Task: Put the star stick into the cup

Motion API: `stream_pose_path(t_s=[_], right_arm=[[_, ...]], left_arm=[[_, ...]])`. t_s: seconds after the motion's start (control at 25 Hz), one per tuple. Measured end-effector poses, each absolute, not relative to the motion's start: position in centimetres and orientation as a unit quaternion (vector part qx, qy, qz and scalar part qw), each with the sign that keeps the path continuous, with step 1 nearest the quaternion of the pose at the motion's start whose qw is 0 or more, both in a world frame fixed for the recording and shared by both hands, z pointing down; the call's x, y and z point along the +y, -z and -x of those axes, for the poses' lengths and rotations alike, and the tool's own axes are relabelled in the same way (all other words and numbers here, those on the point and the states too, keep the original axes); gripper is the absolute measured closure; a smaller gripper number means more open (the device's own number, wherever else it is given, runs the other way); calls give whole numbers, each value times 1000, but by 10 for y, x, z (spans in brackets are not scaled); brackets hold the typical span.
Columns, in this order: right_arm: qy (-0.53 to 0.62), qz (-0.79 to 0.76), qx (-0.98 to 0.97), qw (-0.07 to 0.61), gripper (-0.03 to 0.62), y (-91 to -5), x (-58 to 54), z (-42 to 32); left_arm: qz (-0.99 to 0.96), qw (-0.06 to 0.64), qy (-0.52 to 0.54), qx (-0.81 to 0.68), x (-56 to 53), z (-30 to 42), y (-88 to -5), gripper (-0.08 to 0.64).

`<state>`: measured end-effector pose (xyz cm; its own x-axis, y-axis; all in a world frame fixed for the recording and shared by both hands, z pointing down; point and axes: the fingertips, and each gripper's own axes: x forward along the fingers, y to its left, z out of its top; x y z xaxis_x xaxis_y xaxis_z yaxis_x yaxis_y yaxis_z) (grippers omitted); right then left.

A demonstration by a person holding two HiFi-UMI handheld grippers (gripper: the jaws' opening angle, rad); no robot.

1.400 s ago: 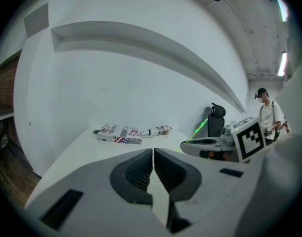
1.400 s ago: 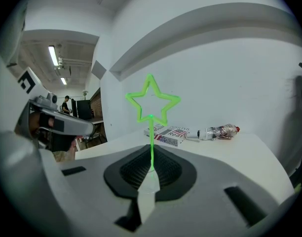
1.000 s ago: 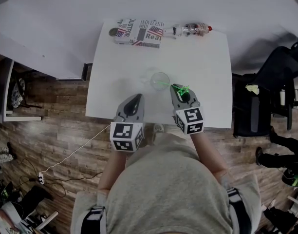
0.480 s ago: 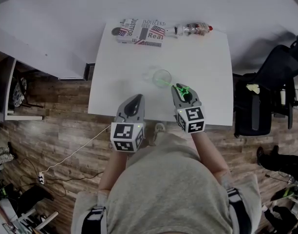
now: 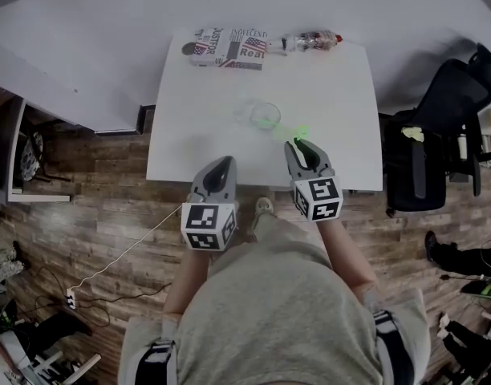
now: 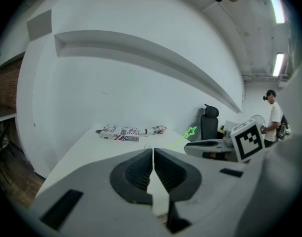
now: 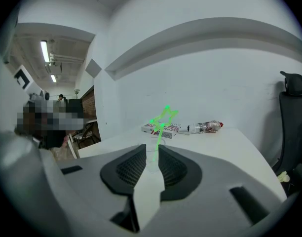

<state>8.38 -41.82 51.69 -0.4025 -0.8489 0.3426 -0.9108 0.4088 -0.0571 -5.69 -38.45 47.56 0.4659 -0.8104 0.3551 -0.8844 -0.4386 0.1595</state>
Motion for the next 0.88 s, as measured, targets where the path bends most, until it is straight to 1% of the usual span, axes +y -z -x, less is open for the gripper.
stream_pose_path(t_s=[0.68, 0.88], right_arm=[[-89, -538, -834, 82, 515, -468, -297, -59], [-75, -535, -838, 78, 555, -456, -260, -50]], left_arm=[[-856, 148, -103, -484, -280, 68, -467, 549], [-854, 143, -97, -490, -247, 77, -462, 549]])
